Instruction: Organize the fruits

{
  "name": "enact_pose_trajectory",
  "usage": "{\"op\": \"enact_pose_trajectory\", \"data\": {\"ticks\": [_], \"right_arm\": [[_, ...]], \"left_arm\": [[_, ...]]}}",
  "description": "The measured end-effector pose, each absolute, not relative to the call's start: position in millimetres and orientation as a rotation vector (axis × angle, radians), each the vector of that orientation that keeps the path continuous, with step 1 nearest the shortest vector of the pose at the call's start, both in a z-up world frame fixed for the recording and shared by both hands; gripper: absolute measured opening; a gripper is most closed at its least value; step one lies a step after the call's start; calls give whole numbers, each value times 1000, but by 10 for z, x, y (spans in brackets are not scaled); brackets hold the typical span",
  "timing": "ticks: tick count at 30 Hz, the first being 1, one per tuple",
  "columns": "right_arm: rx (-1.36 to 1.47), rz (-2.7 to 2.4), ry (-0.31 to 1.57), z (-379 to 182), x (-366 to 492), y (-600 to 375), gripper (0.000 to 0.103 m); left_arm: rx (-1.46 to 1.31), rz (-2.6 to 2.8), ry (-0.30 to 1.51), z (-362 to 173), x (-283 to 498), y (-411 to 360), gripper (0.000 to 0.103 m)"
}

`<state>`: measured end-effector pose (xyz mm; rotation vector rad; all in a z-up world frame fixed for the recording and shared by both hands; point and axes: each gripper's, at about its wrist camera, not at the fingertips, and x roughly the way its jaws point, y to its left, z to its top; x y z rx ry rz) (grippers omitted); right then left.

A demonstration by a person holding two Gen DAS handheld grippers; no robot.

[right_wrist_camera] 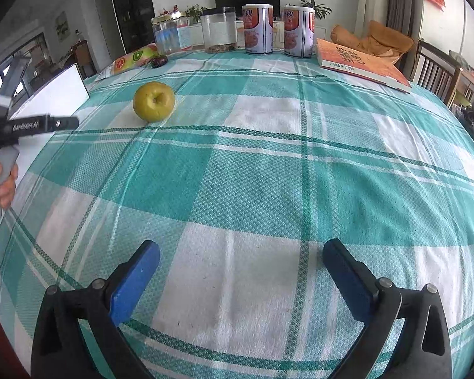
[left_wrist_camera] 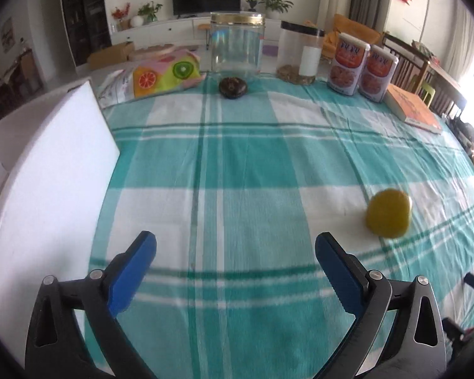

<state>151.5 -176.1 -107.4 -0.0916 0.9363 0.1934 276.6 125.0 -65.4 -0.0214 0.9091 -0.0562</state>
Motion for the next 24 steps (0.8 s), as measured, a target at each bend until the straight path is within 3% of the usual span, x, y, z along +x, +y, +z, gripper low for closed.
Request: {"op": "enact_pose_trajectory", "data": {"ticks": [11,14,15,16,24], "right_arm": [[-99,191,938,-1067,1514,-1761,103],[-95,193,937,-1063,1514,-1766,103],[-94,193,936,-1063,1513,-1766,103],[-94,193,936,-1062,1513,-1766,103],[-94,193,937,-1062,1515,-1770,103]], "left_arm": [[-112,64,867,-783,4515,1212,93],[-104,44,876,-851,4700,1155,84],[-97,38,881,-877,4735,1138,73],[-86,33,894,-914,4753,1125,47],[-58,-3,888,-716,3986,1201,43]]}}
